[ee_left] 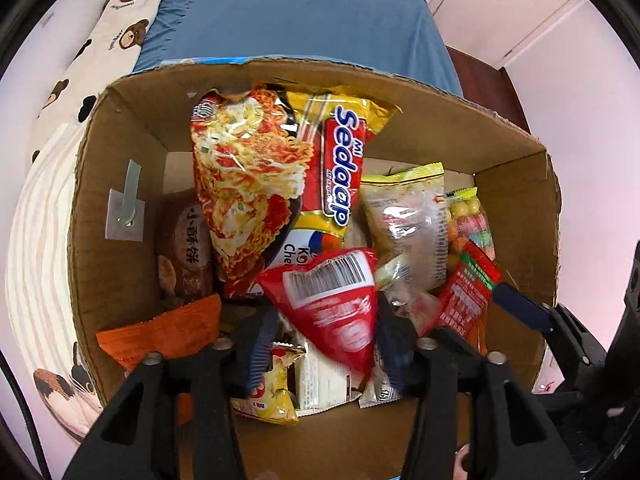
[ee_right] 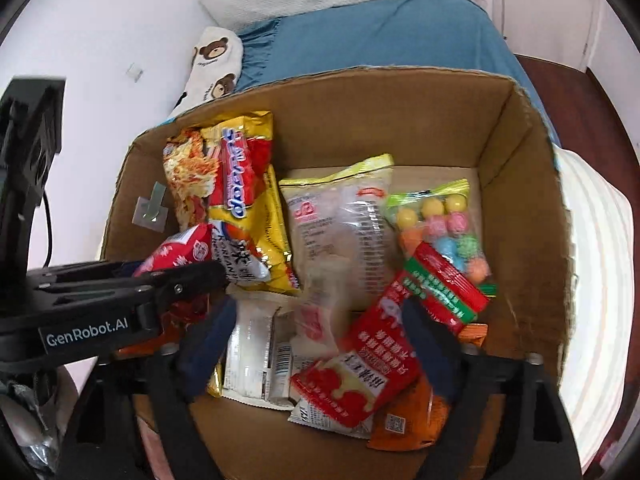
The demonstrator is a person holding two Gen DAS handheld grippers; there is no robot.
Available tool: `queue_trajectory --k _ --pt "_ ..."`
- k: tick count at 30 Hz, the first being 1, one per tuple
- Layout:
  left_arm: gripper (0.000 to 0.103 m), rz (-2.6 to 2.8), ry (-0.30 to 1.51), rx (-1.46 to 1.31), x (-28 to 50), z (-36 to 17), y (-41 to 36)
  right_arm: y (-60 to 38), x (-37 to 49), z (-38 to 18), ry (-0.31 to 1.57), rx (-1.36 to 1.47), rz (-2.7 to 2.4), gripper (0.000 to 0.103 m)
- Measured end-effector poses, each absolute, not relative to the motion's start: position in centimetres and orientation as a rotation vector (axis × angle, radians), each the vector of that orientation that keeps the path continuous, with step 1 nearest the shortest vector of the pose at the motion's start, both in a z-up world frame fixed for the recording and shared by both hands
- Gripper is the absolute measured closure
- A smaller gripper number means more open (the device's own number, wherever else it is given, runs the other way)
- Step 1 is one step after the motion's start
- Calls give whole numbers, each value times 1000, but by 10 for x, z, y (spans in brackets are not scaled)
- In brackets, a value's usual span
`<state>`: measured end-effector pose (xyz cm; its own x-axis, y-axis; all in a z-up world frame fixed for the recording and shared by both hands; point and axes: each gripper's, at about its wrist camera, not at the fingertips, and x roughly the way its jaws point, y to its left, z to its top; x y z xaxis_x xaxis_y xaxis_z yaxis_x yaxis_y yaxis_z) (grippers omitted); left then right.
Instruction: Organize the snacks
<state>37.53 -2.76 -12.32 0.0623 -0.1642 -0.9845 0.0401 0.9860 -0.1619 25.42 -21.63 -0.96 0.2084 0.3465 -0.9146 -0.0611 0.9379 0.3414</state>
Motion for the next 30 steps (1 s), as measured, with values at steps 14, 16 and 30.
queue_trajectory --k 14,16,30 --pt "9 -44 1329 -18 343 -87 -9 -240 225 13 1329 128 129 3" --pt "5 -43 1323 -5 333 -85 -8 -246 219 16 1324 140 114 3" --pt "4 -2 1150 57 251 -20 -11 -254 156 89 1175 147 96 2"
